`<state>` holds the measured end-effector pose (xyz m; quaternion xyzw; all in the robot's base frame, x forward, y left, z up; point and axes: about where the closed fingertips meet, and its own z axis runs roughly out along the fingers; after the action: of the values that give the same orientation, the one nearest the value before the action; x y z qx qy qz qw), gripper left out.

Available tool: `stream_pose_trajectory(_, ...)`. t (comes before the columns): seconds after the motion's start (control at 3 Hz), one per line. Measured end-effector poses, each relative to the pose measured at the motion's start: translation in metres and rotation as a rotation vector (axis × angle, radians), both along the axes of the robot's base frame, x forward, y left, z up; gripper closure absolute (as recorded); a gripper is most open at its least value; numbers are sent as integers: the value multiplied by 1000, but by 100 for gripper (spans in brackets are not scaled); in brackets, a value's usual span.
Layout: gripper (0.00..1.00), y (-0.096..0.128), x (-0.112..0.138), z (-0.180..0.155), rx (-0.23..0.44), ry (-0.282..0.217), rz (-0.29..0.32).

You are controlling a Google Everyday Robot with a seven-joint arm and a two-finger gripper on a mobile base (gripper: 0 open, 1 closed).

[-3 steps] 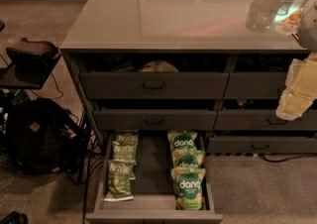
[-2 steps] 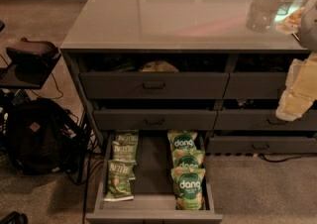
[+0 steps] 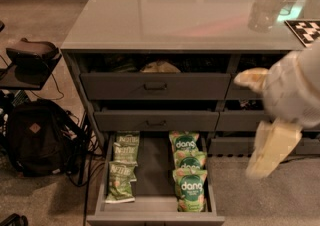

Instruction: Pick green jalapeno chip bag from bottom drawer and place on counter

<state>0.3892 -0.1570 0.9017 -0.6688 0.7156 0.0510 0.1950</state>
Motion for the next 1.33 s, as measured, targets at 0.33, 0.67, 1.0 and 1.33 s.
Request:
stream_pose_trajectory(0.33,0,59,-14,-72,181,69,76)
stream_pose_trajectory(0.67,0,128,-32,-162,291,203,112)
stream_pose_trajectory(1.0,0,174,-57,-260,313,379,78)
stream_pose_trajectory(1.33,0,204,-71,-345,265,494,19)
